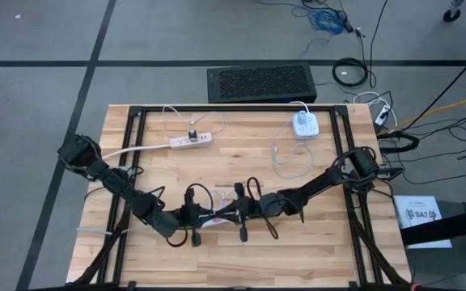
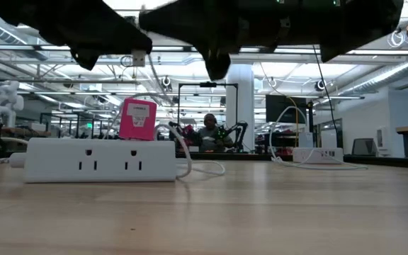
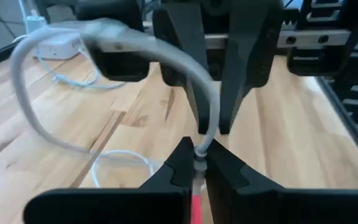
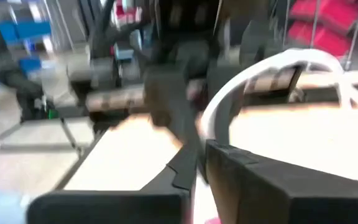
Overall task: Insert USB
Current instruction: Insert the white cable charger into the pink charger adapter
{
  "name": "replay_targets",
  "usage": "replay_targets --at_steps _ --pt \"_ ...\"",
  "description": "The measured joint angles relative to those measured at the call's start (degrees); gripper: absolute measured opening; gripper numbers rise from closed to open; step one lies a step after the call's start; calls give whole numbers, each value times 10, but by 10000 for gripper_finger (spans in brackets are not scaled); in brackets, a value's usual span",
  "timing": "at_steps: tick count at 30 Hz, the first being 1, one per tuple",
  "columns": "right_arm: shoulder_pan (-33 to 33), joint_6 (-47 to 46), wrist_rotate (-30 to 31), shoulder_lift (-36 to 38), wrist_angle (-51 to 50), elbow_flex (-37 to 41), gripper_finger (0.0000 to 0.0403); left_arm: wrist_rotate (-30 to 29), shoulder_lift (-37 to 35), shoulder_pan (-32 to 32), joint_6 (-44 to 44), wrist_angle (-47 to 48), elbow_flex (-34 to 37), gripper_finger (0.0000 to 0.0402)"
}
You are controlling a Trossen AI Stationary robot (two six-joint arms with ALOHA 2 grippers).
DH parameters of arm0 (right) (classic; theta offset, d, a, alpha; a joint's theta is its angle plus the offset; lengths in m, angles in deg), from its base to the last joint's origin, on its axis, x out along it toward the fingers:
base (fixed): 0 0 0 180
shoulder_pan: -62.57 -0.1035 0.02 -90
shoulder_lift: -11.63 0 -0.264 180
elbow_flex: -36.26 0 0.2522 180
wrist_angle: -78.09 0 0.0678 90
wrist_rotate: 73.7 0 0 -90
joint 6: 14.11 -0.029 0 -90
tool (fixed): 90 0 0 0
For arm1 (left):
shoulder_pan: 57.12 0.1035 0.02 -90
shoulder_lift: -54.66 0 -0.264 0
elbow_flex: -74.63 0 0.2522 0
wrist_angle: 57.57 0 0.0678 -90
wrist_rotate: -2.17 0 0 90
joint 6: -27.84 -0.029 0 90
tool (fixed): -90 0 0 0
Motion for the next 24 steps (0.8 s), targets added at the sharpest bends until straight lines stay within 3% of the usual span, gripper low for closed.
replay_targets --at_steps 7,24 --pt "-1 -34 -6 34 -128 1 49 -13 7 1 11 28 0 23" --pt "-5 -33 -3 34 -156 1 54 -8 54 0 52 18 0 23"
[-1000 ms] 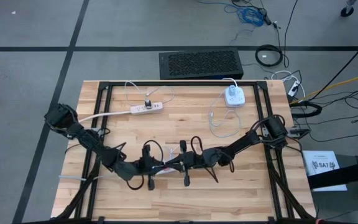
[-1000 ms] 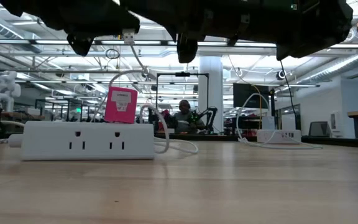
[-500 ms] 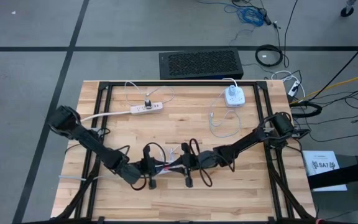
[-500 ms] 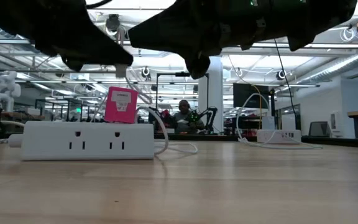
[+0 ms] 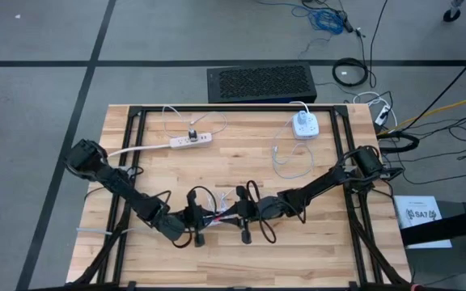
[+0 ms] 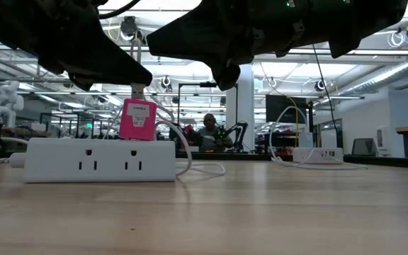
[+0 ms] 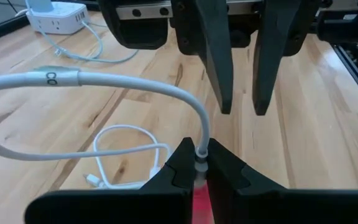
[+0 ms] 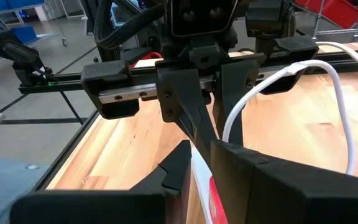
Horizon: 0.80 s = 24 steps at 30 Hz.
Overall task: Insert USB
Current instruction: Insert the white cable charger into the pink charger adapter
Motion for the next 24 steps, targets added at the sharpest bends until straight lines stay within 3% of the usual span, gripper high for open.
replay_targets --at_steps 12,24 --pt "0 2 1 0 1 0 54 -8 36 8 2 -38 -1 23" --pt "0 2 1 0 1 0 54 3 36 8 -11 -12 -5 23"
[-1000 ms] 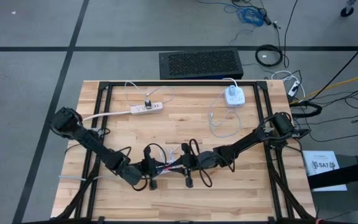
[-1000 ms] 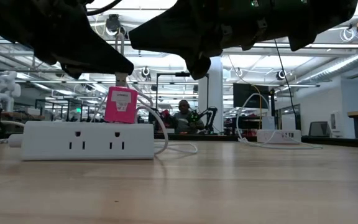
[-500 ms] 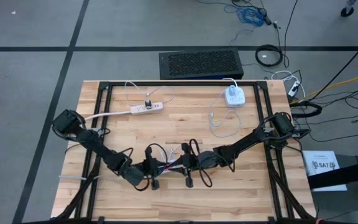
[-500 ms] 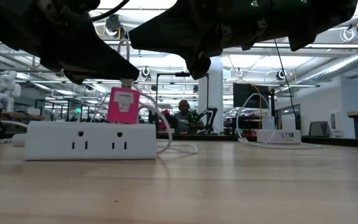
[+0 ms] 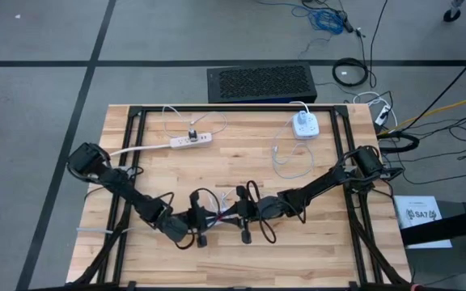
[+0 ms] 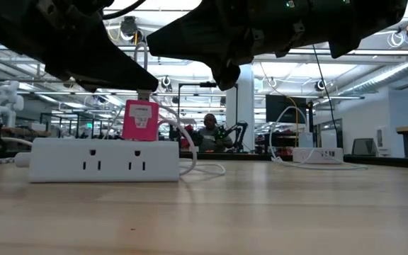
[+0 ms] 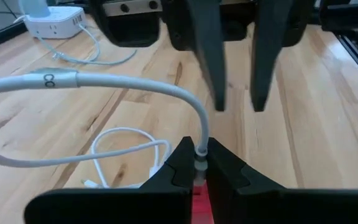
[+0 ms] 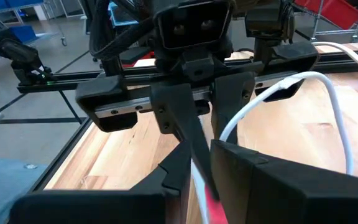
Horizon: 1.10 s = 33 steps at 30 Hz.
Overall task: Insert USB
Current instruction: Insert the white cable charger into the pink charger adapter
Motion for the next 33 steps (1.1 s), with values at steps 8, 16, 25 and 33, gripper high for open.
replay_targets --at_steps 8,16,25,33 --pt "0 0 0 0 0 0 54 41 0 14 -15 49 -26 23" --pt "0 -1 -2 0 0 0 54 67 0 26 4 63 -26 23" --pt "0 -1 -3 0 -3 0 54 43 0 12 16 87 -26 23" --pt "0 -1 -3 0 -8 0 54 29 2 7 41 103 -25 23"
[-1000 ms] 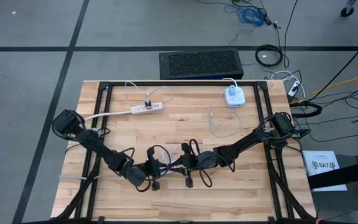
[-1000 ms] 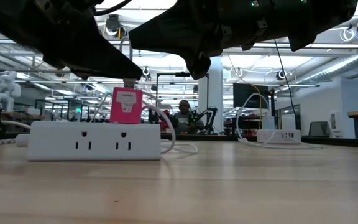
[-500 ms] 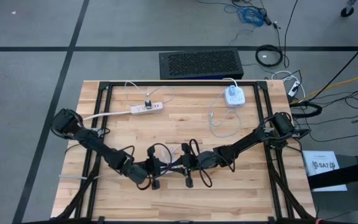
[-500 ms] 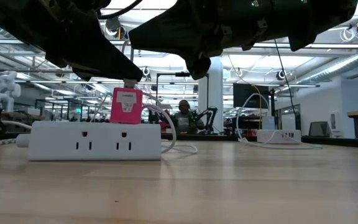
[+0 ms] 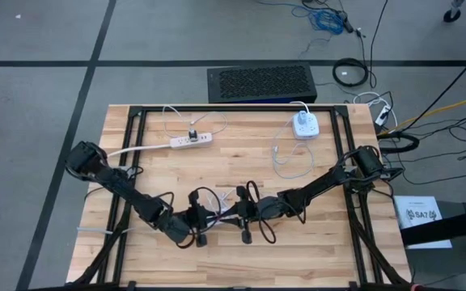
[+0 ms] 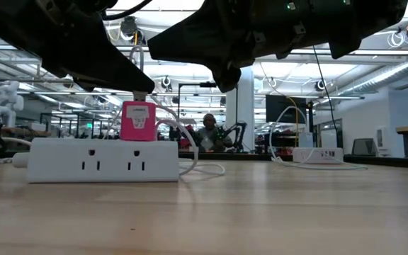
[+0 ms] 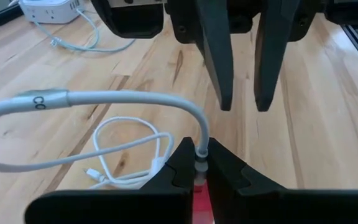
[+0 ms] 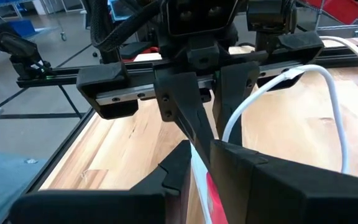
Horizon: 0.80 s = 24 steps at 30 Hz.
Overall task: Insert USB
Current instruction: Insert the white cable charger into the pink charger adapter
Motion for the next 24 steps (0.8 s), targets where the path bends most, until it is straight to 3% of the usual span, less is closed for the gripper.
replay_targets --at_steps 24 --pt "0 -1 0 0 -4 0 54 -9 21 -5 34 4 -1 23"
